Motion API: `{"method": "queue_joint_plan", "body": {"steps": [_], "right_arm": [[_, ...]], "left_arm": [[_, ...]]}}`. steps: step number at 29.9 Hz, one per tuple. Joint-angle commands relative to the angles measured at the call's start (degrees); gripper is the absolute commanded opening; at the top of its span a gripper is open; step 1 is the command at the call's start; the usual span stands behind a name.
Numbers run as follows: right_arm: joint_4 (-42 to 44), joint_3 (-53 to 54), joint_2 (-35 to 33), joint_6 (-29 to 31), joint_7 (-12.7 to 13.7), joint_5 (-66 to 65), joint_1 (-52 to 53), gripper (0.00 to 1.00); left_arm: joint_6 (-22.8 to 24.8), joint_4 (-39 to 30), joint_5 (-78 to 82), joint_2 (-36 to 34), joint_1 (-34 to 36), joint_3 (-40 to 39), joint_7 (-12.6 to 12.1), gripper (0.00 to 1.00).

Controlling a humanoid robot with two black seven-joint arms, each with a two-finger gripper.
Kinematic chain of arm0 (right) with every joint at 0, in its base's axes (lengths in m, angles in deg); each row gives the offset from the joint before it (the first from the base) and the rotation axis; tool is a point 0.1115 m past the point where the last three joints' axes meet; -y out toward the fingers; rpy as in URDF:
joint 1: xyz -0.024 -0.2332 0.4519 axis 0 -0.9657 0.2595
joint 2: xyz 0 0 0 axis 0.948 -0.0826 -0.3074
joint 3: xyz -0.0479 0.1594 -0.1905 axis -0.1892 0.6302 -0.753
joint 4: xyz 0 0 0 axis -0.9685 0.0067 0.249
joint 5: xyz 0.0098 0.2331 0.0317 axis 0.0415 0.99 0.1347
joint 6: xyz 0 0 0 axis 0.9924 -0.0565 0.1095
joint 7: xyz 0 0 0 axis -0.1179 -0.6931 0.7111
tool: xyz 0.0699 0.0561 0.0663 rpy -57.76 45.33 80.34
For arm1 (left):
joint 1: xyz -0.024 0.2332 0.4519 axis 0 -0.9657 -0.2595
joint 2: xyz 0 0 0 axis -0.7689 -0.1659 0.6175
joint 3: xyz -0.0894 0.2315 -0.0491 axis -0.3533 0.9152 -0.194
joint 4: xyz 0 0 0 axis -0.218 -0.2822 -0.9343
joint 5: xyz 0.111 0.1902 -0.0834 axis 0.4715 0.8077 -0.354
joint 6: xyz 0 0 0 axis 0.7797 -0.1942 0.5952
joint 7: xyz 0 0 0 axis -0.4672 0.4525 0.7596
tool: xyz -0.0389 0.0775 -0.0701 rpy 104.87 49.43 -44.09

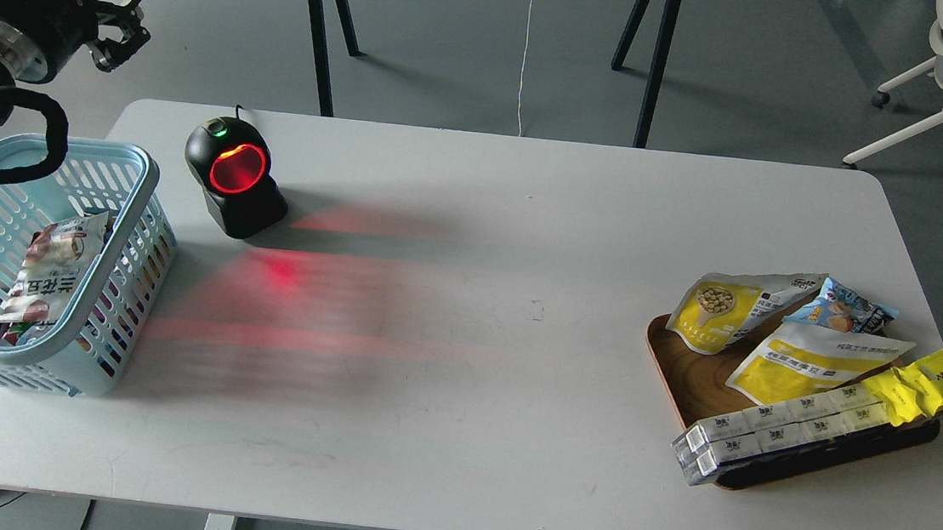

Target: Scan snack and place in basket

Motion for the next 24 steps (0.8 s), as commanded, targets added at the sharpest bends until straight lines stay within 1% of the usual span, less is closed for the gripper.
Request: {"method": "queue_joint_plan", "body": {"steps": [1,5,9,12,15,17,18,20,21,23,24], "right_arm": [[-0.08,-5.84,1.47,-0.01,0.03,-1.83,3.86,0.98],[0.01,-15.33,5.42,-0.54,0.12,-3.77,11.06,0.98],[0.19,-31.04,10.95,-1.15,0.82,-3.86,24.41,0.98],[0.27,-45.01,17.27,-1.24,0.91,-3.86,36.36,0.98],[0.63,-57.15,24.48,-1.41,1.17,-3.07,44.72,0.98],[0.19,-65.41,29.23,-2.64,2.48,-0.28,50.78,0.98],[-0.07,-69.11,31.08,-3.52,3.71,3.48,53.77,0.98],[-0.60,-75.61,35.29,-4.75,6.96,14.01,59.04,0.97],[-0.95,-78.34,37.40,-5.19,8.02,18.77,61.16,0.97],[-2.27,-83.80,41.19,-7.03,9.43,27.39,65.03,0.96],[-2.97,-85.13,41.81,-8.17,9.61,30.12,65.92,0.96]], "left_arm": [[0.03,-0.13,0.00,0.12,-0.07,0.00,-0.08,1.00],[0.11,-0.31,0.00,0.30,0.01,0.00,-0.08,1.00],[0.11,-1.45,0.00,0.04,-0.07,0.00,0.00,1.00],[0.11,-2.24,0.00,-0.14,-0.07,0.00,0.18,1.00],[0.11,-2.33,0.00,-0.05,-0.07,0.00,0.27,1.00],[0.20,-2.33,0.00,0.04,-0.07,-0.09,0.27,1.00],[0.20,-2.41,0.00,0.12,0.01,-0.09,0.36,1.00],[0.20,-2.42,0.00,0.30,0.10,-0.09,0.36,1.00],[0.20,-2.42,0.00,0.30,0.10,-0.09,0.36,1.00],[0.38,-2.42,0.00,0.48,0.01,-0.09,0.36,1.00],[0.38,-2.42,0.00,0.48,-0.07,-0.09,0.36,1.00]]}}
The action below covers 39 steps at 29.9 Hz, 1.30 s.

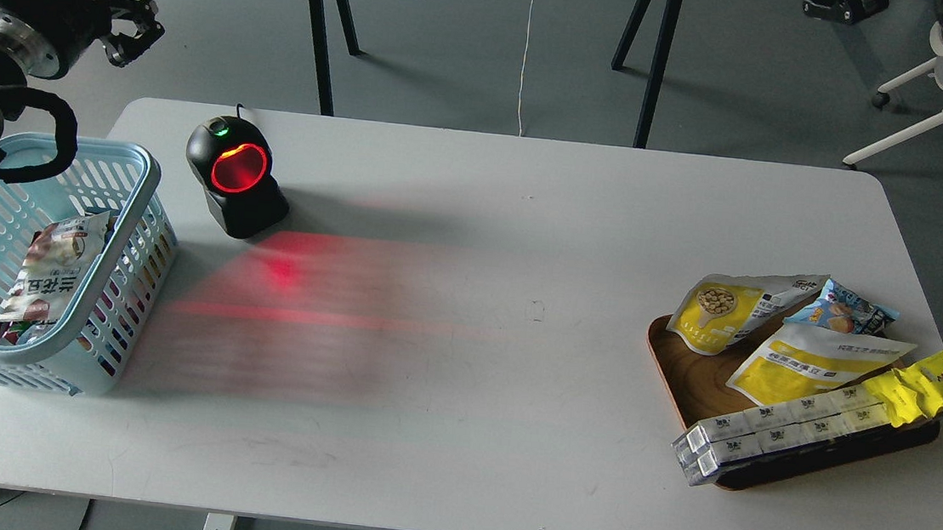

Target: Scan snack and place in basket

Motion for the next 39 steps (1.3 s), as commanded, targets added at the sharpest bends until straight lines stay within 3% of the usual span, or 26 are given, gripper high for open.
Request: {"method": "queue_joint_plan", "body": {"steps": [1,7,11,14,17,19,33,37,39], "right_arm": [[-2.94,-6.90,3.97,-4.29,1.75,12.67,4.80,0.96],[-9.44,-6.73,-3.56,-13.53,3.25,14.54,1.65,0.95],[-14.37,-2.09,-14.02,-13.76,3.25,14.46,-2.12,0.94],[-14.99,1.43,-17.12,-13.76,3.77,13.67,-8.44,0.97],[-14.82,3.37,-17.21,-13.76,7.45,9.98,-13.28,0.98],[-14.56,5.30,-16.77,-13.76,8.52,9.36,-15.40,0.97],[-7.35,9.79,-10.71,-13.76,8.08,8.83,-27.18,0.93],[-4.98,11.64,-9.22,-13.76,8.17,7.69,-29.47,0.86],[-4.19,11.90,-7.90,-13.76,8.17,7.43,-30.35,0.75]], "left_arm": [[0.13,0.01,0.00,0.14,-0.11,0.00,0.00,1.00],[0.21,0.01,0.00,-0.47,-0.37,0.00,0.00,1.00],[0.21,0.01,0.00,-0.56,-0.55,0.00,0.00,1.00],[0.21,0.01,0.00,-0.56,-0.55,0.00,0.00,1.00],[0.13,0.01,0.00,-0.65,-0.55,0.00,0.00,1.00],[0.21,0.01,0.00,-0.91,-0.55,0.00,0.00,1.00],[0.21,0.01,0.00,-1.09,-0.64,0.00,0.00,1.00],[0.21,0.01,0.00,-1.27,-0.64,0.00,0.08,1.00],[0.21,0.09,0.00,-1.27,-1.16,0.00,0.08,1.00]]}}
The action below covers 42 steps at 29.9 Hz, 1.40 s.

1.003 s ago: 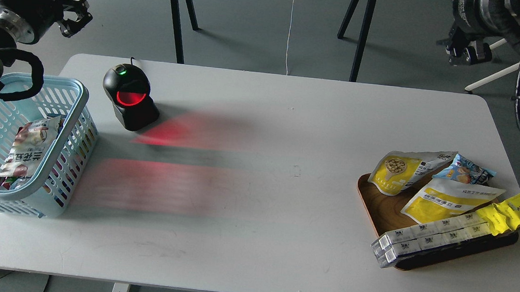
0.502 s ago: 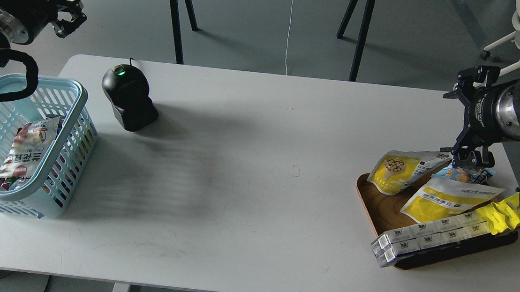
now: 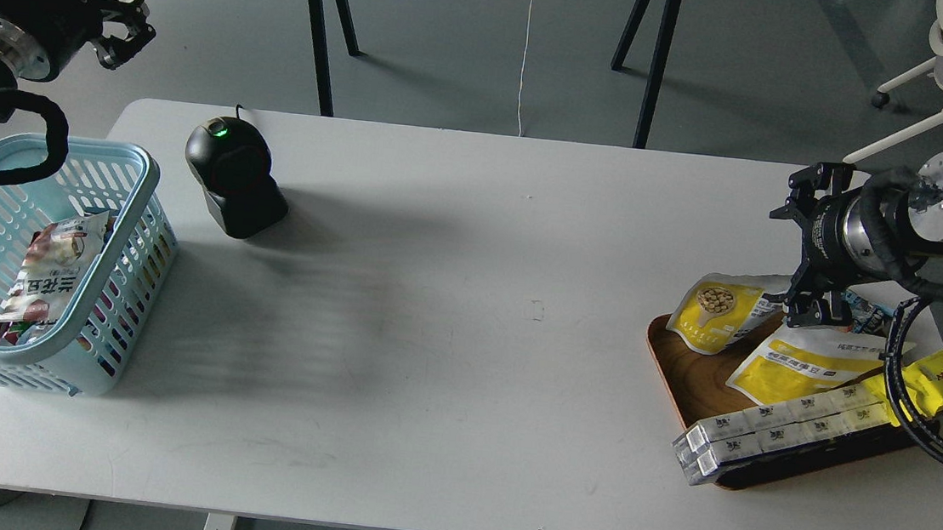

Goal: Scan snack and place in basket
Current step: 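Lower the right gripper onto the yellow snack bag on the wooden tray, then grasp the yellow snack bag and lift it toward the scanner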

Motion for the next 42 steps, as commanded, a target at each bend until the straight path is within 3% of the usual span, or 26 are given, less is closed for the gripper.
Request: {"method": "queue_joint_plan", "body": {"steps": [1,4,8,10,12,13,29,36,42], "right_arm": [[1.42,0.63,2.23,0.00,0.10,-0.55,-1.59,0.69],[1.77,0.63,3.82,0.00,0.10,-1.33,-2.11,0.62],[1.77,0.98,4.00,0.00,0.36,-1.95,-2.38,0.37],[1.77,1.68,3.82,0.00,0.45,-1.95,-2.64,0.29],[1.77,2.30,3.56,0.00,0.72,-2.22,-3.25,0.07],[1.77,2.48,3.47,0.00,0.80,-2.30,-3.43,0.02],[-3.57,7.48,-3.20,0.00,2.30,-2.48,-2.56,0.00],[-8.33,12.14,-5.05,0.00,2.30,-1.60,4.46,0.00],[-8.60,13.20,-2.78,0.00,2.21,2.17,10.88,0.00]], "left_arm": [[0.01,0.06,0.00,-0.08,-0.85,-0.09,0.05,1.00],[0.01,-0.02,0.00,-0.08,-1.03,-0.09,0.05,1.00],[0.01,0.06,0.00,-0.08,-1.03,-0.09,0.05,1.00],[0.01,0.06,0.00,-0.08,-1.03,-0.17,0.05,1.00],[0.01,0.06,0.00,-0.08,-1.03,-0.17,0.05,1.00],[0.01,0.06,0.00,-0.08,-1.03,-0.17,0.05,1.00],[0.01,0.68,0.09,-0.08,-1.20,-0.09,0.05,1.00],[0.01,0.68,0.09,-0.08,-1.20,-0.09,0.05,1.00],[-0.08,0.68,0.00,-0.08,-1.12,-0.09,0.05,1.00]]}}
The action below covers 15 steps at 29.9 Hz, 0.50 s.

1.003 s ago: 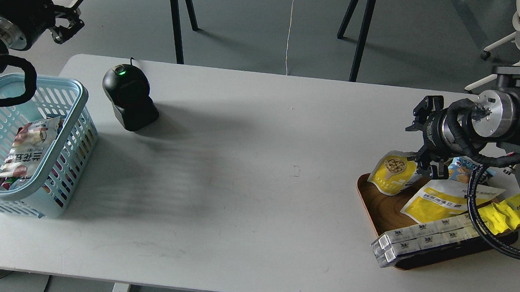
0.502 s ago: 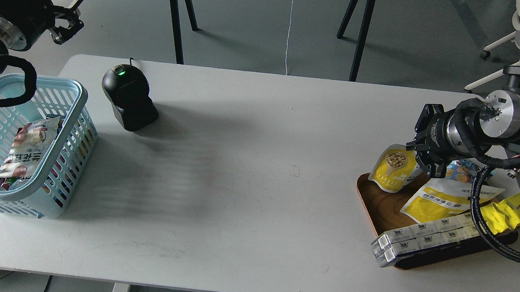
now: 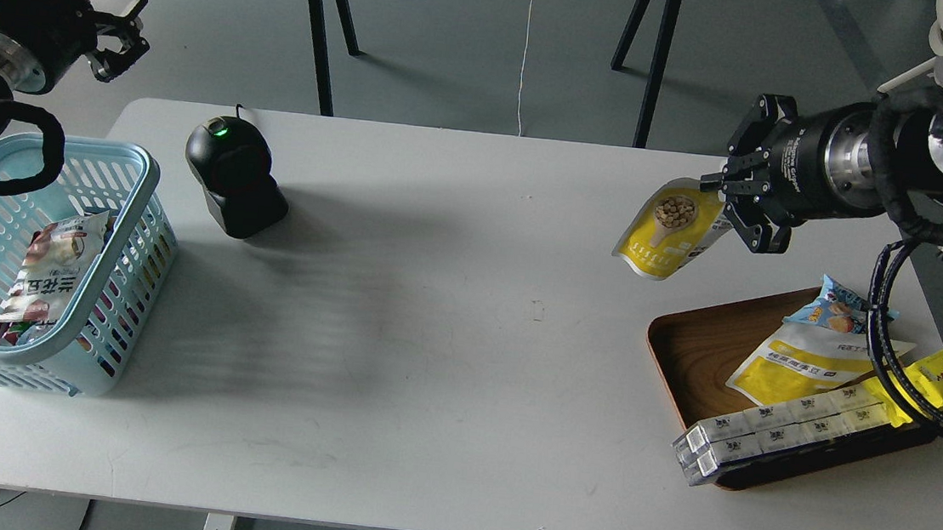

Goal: Scan snack and place in basket
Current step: 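Grasp the yellow snack bag and lift it toward the scanner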

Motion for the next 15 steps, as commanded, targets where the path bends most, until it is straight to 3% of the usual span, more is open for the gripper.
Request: {"method": "queue_joint_plan", "body": {"steps": [1,15], "right_arm": [[0.09,0.32,3.14,0.00,-0.09,2.68,4.11,0.00],[8.43,4.45,23.88,0.00,-0.44,3.47,1.32,0.00]], "left_arm": [[-0.05,0.00,0.00,0.00,0.09,0.00,0.00,1.00],[-0.49,0.00,0.00,0.35,0.26,0.00,0.00,1.00]]}}
